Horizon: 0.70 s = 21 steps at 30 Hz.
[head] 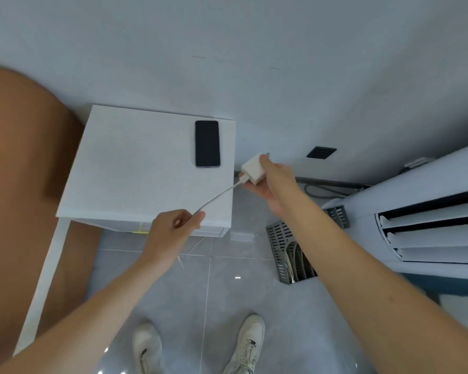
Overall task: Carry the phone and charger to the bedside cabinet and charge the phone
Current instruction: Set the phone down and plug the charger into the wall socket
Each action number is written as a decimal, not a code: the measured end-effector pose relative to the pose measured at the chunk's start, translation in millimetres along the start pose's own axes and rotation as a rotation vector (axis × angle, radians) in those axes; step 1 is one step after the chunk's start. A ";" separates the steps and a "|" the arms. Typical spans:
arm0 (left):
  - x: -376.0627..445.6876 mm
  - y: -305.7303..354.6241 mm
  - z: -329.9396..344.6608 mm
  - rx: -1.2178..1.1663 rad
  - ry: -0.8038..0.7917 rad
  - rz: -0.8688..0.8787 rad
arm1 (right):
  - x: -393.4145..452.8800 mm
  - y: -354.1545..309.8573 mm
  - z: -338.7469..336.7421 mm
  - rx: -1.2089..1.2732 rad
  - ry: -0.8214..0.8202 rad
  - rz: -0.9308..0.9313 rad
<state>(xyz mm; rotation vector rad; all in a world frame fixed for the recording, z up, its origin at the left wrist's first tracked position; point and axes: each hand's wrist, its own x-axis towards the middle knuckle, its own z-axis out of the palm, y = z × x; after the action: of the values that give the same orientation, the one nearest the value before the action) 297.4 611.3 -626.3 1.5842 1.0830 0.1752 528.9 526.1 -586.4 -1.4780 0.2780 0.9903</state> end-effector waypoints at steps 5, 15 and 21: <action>3.8 -19.9 9.5 0.008 -0.096 0.038 | 26.4 -1.5 -59.4 0.358 0.034 0.092; 77.8 -26.0 54.6 0.140 -0.251 0.310 | 112.6 38.0 -152.4 0.228 -0.010 -0.061; 128.8 -13.0 94.3 0.251 -0.192 0.516 | 165.5 38.3 -199.4 0.063 0.036 -0.111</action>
<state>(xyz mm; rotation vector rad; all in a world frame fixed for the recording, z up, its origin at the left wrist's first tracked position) 422.1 635.3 -723.9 2.0422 0.5453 0.2319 682.1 401.3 -758.2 -1.4393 0.2481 0.8594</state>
